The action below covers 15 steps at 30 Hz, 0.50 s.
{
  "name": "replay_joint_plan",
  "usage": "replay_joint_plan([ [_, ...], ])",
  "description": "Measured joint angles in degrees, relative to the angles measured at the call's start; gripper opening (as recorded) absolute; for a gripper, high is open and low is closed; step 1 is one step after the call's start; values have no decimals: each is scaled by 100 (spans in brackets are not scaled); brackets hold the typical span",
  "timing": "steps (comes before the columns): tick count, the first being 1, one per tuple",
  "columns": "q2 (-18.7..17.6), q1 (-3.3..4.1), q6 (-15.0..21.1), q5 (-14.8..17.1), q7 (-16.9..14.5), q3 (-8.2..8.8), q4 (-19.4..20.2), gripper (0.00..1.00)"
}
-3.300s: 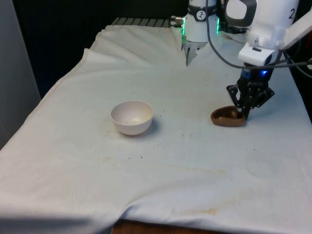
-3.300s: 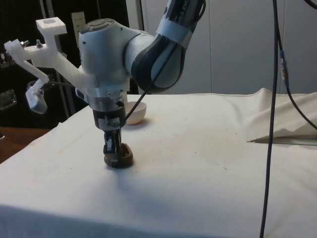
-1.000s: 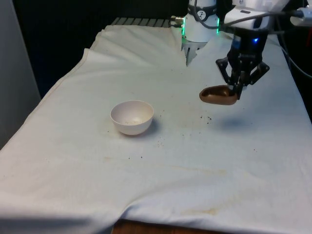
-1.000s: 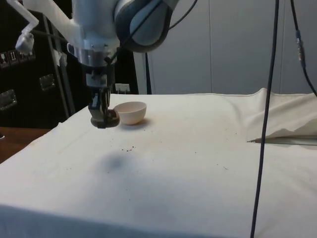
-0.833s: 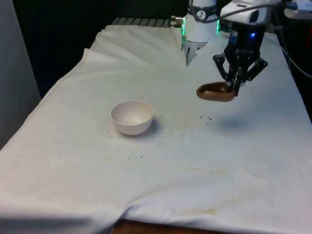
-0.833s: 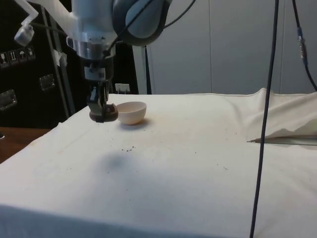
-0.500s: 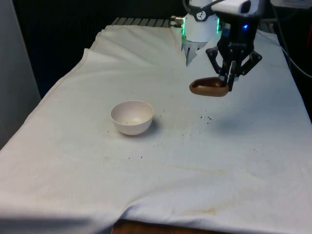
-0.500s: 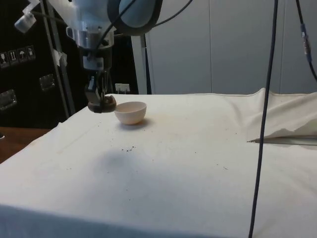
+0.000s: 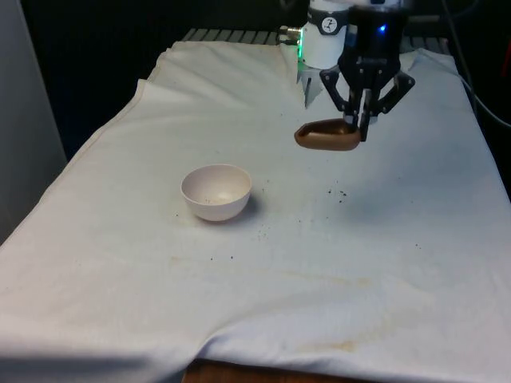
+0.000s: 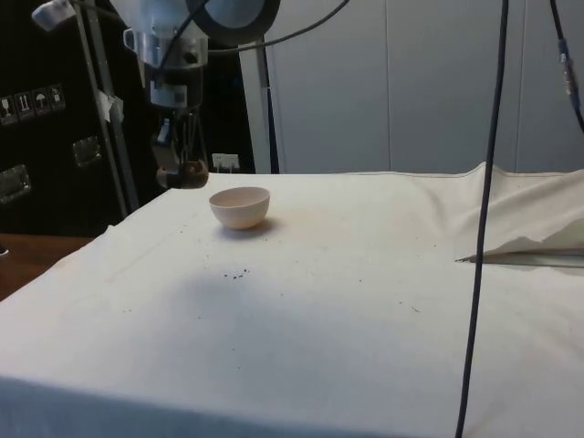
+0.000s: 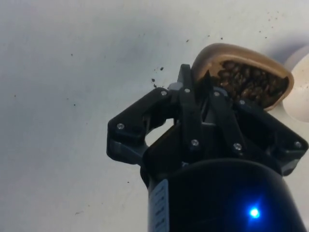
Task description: Pour the coffee beans from the cup into the bowl.
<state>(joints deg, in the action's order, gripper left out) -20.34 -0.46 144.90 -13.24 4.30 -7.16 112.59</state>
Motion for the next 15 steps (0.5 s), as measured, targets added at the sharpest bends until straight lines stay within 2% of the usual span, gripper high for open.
replay_joint_plan([
  [7, 29, -29, 0, 378, -344, 115, -69, 0],
  [15, 40, -52, 0, 676, -579, 189, -97, 0],
])
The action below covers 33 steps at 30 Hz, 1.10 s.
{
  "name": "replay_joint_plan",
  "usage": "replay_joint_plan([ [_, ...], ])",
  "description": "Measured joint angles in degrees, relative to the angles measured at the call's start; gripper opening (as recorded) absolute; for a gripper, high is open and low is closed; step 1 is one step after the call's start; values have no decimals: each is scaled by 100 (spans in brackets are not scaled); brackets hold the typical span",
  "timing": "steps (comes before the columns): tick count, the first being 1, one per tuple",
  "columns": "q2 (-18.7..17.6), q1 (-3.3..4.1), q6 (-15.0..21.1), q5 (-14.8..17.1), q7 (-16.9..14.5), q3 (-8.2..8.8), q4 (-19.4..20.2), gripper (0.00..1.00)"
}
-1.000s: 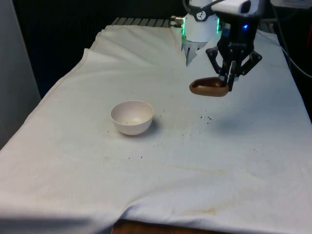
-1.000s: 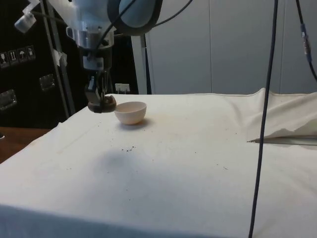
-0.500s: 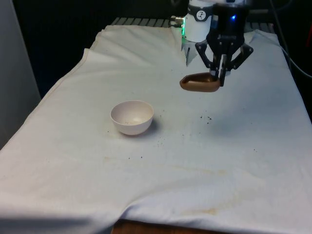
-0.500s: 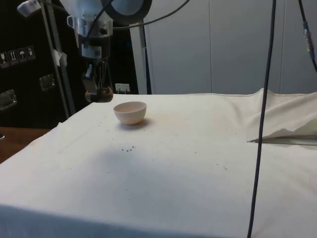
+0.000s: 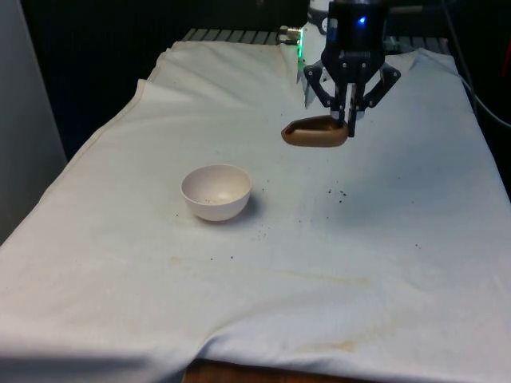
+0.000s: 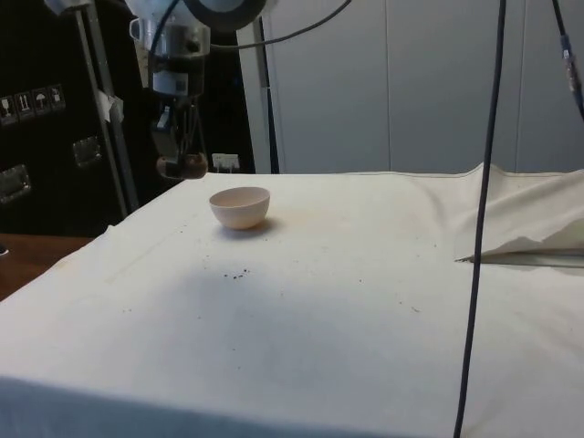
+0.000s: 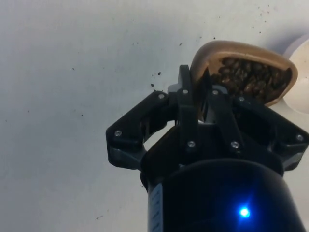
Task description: Pour the coffee beans from the cup into the bowl.
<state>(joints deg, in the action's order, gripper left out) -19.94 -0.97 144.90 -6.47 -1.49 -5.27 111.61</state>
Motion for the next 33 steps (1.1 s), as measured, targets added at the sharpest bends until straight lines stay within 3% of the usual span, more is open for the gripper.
replay_joint_plan([
  [14, 52, -40, 0, 768, -733, 321, 0, 0],
  [16, 52, -40, 0, 768, -733, 321, 0, 0],
  [22, 52, -46, -6, 1123, -1112, 521, 0, 0],
  [33, 52, -52, -40, 1450, -1501, 756, 0, 0],
])
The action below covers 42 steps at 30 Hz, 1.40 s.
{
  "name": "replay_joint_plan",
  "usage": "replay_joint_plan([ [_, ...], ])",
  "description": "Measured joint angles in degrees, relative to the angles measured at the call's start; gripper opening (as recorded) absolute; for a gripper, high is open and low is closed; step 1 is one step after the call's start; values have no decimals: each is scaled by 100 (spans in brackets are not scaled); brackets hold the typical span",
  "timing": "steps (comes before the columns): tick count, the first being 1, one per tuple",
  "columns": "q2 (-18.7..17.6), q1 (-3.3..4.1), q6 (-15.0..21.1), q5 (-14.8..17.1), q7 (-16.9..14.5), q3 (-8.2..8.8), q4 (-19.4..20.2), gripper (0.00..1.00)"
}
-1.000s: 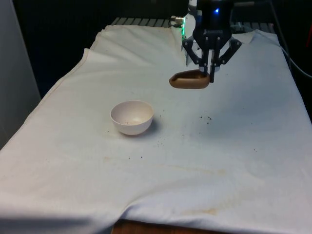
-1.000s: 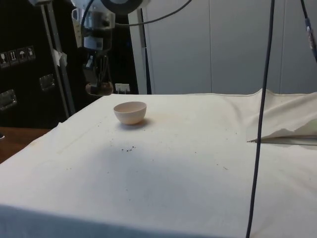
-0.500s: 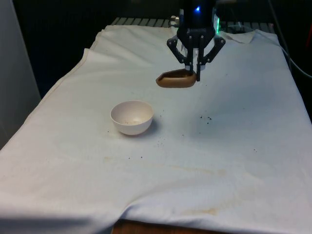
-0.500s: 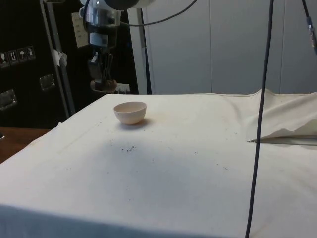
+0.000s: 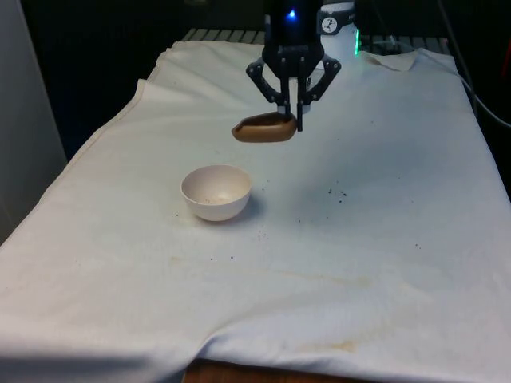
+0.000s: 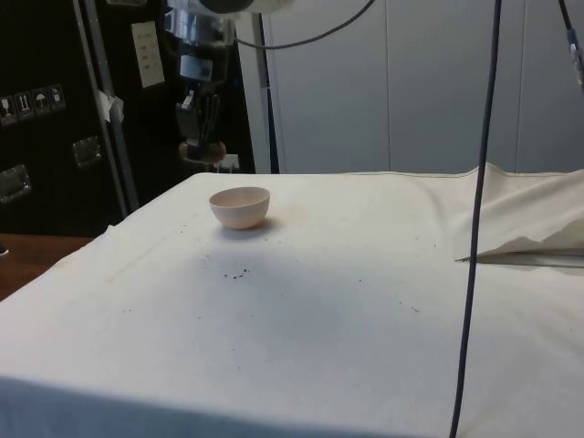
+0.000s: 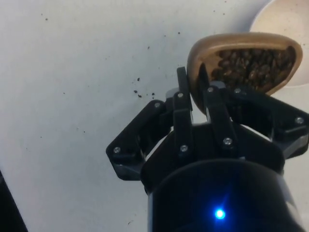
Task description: Pour the coffee beans from the cup into the bowl.
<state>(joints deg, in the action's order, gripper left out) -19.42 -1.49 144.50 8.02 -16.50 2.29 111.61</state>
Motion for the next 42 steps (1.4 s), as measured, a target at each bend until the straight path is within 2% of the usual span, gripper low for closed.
replay_joint_plan([
  [16, -29, -17, -172, 607, -716, 453, -63, 0],
  [26, -120, -34, -275, 945, -1060, 647, -160, 0],
  [35, -350, -52, -567, 1547, -1461, 751, -493, 0],
  [37, -372, -57, -602, 1599, -1501, 762, -527, 0],
  [42, -521, -80, -779, 1982, -1805, 882, -670, 0],
])
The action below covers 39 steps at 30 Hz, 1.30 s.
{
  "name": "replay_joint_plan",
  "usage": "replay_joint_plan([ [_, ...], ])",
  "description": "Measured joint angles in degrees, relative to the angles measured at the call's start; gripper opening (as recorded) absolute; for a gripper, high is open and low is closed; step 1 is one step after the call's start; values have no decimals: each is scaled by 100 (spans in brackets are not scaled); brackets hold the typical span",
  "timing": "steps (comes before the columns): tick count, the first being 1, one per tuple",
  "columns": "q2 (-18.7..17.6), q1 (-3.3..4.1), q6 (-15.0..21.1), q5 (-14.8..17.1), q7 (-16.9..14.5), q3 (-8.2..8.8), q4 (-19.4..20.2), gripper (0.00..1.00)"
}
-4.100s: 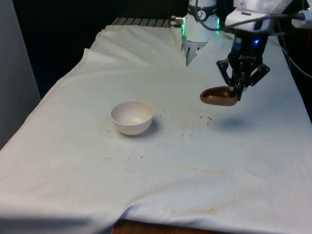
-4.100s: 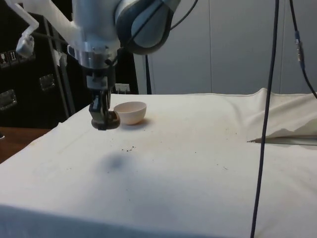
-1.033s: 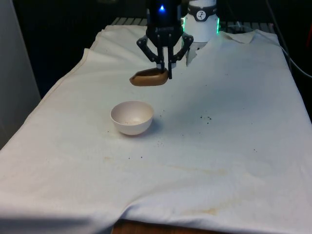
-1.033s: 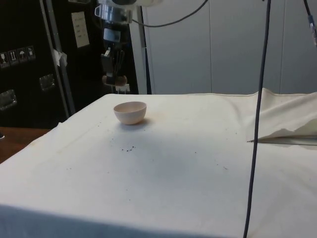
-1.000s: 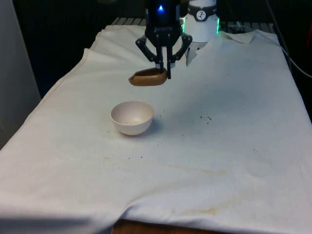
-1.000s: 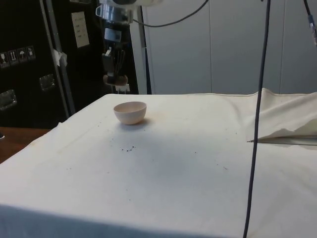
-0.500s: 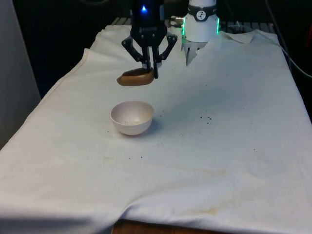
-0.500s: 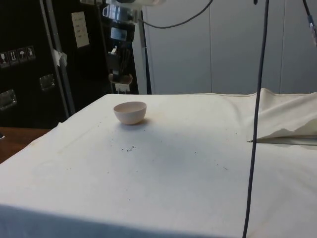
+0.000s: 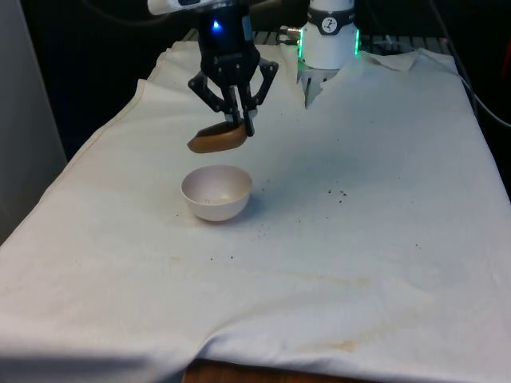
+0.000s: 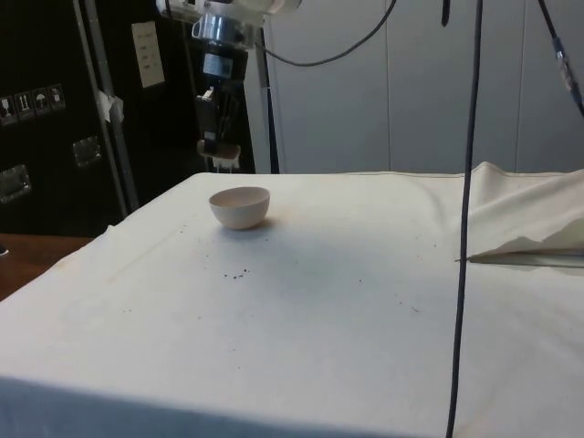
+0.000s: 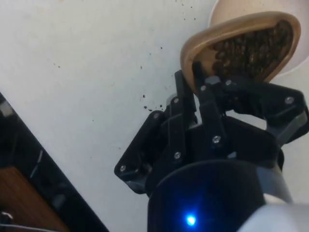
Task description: Pour the coffee beans from the cup into the bowl.
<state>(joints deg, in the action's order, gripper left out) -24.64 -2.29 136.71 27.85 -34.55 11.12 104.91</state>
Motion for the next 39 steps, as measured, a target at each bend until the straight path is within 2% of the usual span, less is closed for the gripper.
replay_joint_plan([
  [9, -103, -17, -229, 344, -321, 189, -103, 0],
  [15, -252, -40, -539, 814, -682, 361, -246, 0],
  [26, -338, -46, -934, 1123, -745, 453, -344, 0],
  [32, -367, -46, -1037, 1163, -716, 453, -344, 0],
  [39, -453, -46, -1146, 1398, -728, 458, -350, 0],
])
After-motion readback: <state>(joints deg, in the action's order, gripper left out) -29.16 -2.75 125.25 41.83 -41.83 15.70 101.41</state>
